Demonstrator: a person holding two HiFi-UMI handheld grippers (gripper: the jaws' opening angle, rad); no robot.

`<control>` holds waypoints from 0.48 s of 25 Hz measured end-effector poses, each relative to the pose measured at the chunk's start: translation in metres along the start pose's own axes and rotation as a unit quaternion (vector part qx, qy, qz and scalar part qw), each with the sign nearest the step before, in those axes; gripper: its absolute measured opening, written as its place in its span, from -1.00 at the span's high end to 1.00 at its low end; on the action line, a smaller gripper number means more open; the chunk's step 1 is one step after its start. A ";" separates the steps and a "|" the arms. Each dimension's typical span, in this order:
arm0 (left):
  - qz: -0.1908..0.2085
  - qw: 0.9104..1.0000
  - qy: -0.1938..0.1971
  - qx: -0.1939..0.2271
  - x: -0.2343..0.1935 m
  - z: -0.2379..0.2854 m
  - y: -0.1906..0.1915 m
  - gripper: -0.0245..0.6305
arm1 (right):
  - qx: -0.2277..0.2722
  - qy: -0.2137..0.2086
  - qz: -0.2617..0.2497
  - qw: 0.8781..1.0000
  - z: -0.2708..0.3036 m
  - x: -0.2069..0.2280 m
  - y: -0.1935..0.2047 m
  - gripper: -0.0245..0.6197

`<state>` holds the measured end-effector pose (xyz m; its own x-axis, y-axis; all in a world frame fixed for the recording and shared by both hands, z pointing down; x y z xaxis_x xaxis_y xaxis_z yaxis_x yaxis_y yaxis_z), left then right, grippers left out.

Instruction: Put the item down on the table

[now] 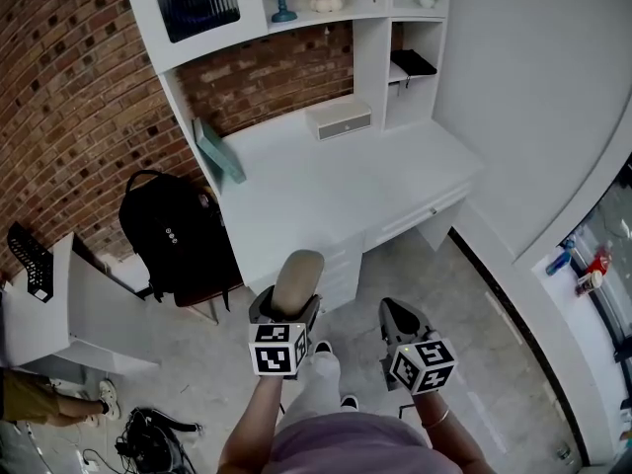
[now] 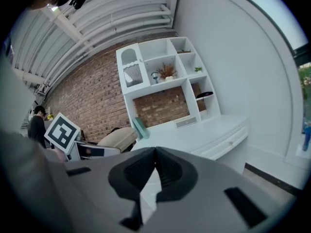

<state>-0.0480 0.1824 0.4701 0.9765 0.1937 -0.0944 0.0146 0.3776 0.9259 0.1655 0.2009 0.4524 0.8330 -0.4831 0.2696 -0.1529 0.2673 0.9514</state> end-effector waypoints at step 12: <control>0.011 1.000 0.009 -0.011 -0.063 0.127 -0.047 -0.25 | 0.005 0.020 0.001 1.000 0.132 0.042 -0.030 0.92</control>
<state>-0.0831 0.0372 0.4793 0.9724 0.2185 -0.0820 -0.0108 0.3931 0.9194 0.1350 0.0627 0.4547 0.8536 -0.4487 0.2646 -0.1588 0.2596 0.9526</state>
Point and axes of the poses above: the fingertips, and each gripper's own axes: z forward along the fingers, x to its right, y out of its underside, the point moved 4 cm from there along -z, backward along the fingers, and after that the axes turned 6 degrees about x, right-handed, at the moved point
